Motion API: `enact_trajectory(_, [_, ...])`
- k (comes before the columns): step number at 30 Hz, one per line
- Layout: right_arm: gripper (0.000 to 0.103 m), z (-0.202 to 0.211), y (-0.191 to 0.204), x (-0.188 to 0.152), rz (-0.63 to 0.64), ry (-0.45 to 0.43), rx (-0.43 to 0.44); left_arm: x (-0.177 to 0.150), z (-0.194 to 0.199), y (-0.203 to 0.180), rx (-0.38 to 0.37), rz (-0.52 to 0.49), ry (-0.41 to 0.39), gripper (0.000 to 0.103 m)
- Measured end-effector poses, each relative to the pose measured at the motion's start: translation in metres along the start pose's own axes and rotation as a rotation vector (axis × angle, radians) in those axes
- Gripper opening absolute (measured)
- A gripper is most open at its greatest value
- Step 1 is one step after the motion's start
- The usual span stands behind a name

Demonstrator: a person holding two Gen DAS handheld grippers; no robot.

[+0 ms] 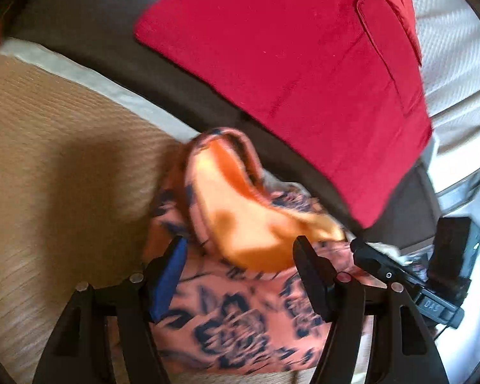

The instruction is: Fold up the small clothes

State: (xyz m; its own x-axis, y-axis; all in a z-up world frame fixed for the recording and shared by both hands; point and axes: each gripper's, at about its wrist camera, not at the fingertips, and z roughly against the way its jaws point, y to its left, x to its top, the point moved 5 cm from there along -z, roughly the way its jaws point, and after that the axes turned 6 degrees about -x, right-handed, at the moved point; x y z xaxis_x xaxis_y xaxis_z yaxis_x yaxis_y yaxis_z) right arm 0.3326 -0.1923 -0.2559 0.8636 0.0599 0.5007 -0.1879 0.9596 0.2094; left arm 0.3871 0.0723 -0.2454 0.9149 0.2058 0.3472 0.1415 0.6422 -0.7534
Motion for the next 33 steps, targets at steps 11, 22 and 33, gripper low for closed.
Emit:
enact_trajectory(11, [0.071, 0.073, -0.229, -0.031, -0.567, -0.158, -0.297, 0.044, -0.028, -0.008, -0.129, 0.012, -0.065, 0.003])
enact_trajectory(22, [0.044, -0.006, -0.254, -0.043, -0.400, 0.026, -0.344, 0.044, -0.026, -0.016, -0.090, -0.022, -0.142, 0.040])
enact_trajectory(33, [0.015, 0.038, -0.321, -0.055, -0.805, -0.175, -0.425, 0.000, -0.066, -0.025, 0.098, -0.063, -0.060, 0.040])
